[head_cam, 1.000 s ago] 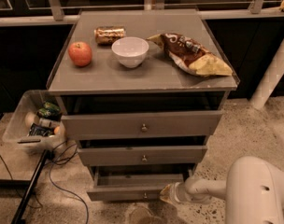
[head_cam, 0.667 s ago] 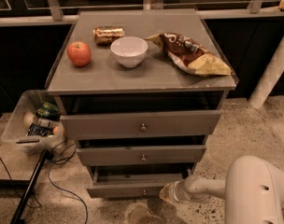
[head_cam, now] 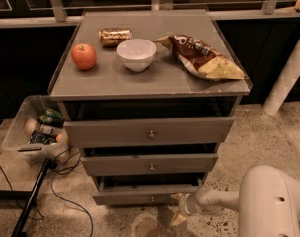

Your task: Close bottom drawer

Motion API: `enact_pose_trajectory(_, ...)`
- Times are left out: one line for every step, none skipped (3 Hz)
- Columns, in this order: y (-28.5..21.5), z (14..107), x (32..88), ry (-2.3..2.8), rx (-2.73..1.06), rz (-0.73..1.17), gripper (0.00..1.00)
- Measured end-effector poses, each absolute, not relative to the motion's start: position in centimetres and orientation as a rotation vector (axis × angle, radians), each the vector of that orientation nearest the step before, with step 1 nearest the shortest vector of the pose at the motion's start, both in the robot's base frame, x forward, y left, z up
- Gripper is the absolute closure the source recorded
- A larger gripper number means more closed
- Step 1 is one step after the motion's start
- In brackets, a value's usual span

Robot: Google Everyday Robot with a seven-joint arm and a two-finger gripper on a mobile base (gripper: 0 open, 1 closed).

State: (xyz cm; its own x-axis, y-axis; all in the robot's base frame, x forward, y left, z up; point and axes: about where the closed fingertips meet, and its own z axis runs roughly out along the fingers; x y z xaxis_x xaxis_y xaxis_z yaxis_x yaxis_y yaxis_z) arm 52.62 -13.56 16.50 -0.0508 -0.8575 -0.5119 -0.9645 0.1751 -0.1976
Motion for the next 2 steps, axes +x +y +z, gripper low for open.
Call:
enact_pose_trajectory(-13.55,16.5,52.61,1.936,-1.711,0.269,0.0)
enact_pose_trajectory(-13.55,16.5,52.61,1.936,-1.711,0.269,0.0)
